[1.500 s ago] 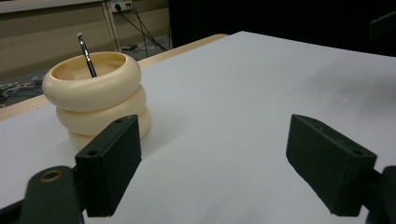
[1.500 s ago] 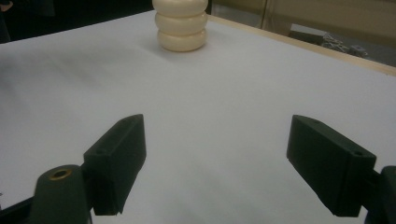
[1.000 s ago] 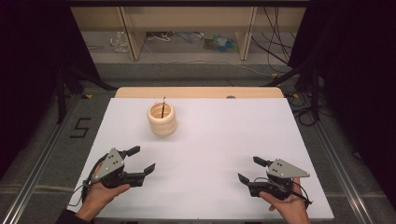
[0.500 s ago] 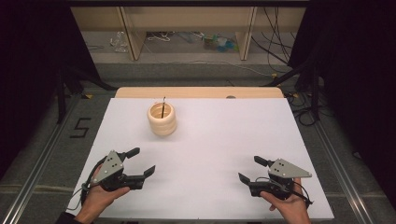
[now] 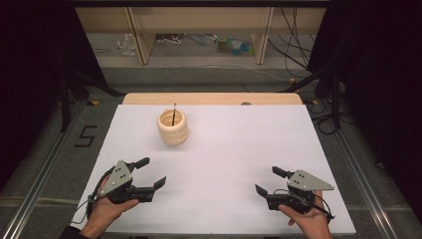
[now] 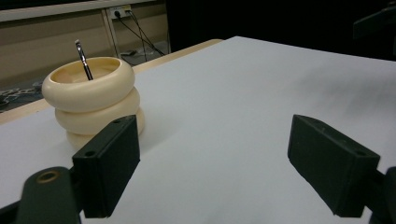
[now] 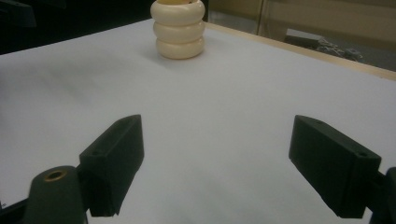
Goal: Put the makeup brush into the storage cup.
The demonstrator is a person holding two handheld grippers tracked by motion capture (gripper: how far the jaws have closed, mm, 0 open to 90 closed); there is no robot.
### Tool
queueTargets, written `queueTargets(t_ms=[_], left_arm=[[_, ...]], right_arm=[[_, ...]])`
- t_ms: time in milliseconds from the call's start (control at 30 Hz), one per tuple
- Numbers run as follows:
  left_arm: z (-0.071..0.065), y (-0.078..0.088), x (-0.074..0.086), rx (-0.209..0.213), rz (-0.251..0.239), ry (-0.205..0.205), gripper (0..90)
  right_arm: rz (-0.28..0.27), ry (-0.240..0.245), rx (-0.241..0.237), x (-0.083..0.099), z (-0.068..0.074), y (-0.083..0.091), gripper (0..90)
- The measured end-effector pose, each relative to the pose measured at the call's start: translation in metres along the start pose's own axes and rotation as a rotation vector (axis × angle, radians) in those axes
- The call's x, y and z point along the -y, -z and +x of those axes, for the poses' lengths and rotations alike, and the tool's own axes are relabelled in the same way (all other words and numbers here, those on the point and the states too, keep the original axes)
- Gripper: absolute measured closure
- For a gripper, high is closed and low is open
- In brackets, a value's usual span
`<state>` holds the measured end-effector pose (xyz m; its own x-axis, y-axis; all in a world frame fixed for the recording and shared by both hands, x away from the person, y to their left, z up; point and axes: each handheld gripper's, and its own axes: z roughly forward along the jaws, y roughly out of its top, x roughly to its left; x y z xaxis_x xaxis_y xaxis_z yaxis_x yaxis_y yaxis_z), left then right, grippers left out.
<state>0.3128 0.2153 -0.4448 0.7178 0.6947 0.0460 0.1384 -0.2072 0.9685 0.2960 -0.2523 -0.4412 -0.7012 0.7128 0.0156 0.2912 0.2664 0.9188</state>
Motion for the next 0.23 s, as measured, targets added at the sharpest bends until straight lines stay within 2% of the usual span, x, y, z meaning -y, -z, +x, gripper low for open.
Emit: queueTargets(t_ms=[167, 200, 233], left_arm=[[-0.0008, -0.0012, 0.0004, 0.005, 0.004, -0.004, 16.8], [-0.0002, -0.0012, 0.0001, 0.007, 0.005, -0.014, 16.9], [-0.0009, -0.0013, 0.0005, 0.006, 0.007, -0.004, 16.9]], right_arm=[[-0.003, 0.004, 0.000, 0.0004, -0.0005, -0.0003, 19.1], [-0.001, 0.002, 0.001, 0.0004, -0.0003, -0.0003, 19.1], [-0.003, 0.003, -0.001, 0.0006, -0.0002, -0.0007, 19.1]])
